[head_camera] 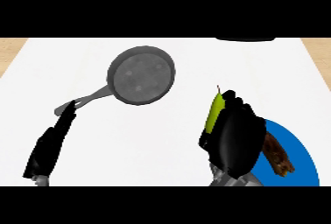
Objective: Pick the pear from the plate and place it in the pan
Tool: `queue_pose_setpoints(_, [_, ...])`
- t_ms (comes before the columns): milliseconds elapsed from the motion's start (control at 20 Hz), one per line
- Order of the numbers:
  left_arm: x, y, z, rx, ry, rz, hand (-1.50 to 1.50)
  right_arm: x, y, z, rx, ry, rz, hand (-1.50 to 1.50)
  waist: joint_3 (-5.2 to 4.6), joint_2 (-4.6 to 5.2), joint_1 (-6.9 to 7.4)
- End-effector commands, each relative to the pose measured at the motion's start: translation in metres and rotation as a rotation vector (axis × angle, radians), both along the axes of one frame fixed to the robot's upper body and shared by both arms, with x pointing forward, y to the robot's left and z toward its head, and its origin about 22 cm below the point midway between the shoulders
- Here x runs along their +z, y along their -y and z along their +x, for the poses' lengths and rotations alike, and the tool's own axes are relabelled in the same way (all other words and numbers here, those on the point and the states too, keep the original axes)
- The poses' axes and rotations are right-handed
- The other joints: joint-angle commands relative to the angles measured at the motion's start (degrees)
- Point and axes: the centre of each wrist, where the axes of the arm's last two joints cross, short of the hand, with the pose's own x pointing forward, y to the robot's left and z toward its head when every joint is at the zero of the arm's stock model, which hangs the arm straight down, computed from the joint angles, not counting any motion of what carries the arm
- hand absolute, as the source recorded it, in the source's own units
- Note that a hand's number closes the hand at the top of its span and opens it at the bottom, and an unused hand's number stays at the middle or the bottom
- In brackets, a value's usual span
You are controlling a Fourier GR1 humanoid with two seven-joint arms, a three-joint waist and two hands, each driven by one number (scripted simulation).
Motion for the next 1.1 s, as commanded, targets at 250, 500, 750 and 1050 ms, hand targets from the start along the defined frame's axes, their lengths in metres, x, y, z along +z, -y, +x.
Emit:
queue_pose_setpoints(250, [0.013,0.006,0.01,-0.045,0.012,0.002,0.0,0.035,-0.034,0.057,-0.133,0.122,0.14,1.5,0.2,0.88,2.68])
queue_pose_setpoints(500, [0.008,0.019,0.013,-0.082,0.028,-0.011,0.0,0.048,-0.034,0.093,-0.127,0.124,0.233,1.5,0.19,1.4,4.26])
queue_pose_setpoints(750, [0.005,0.037,0.017,-0.104,0.034,-0.022,0.0,0.032,-0.018,0.128,-0.112,0.11,0.334,1.5,0.29,2.35,5.33])
queue_pose_setpoints(1050, [0.016,0.03,0.028,-0.113,0.065,-0.009,0.0,0.007,-0.005,0.165,-0.136,-0.022,0.337,1.5,0.23,3.14,7.0])
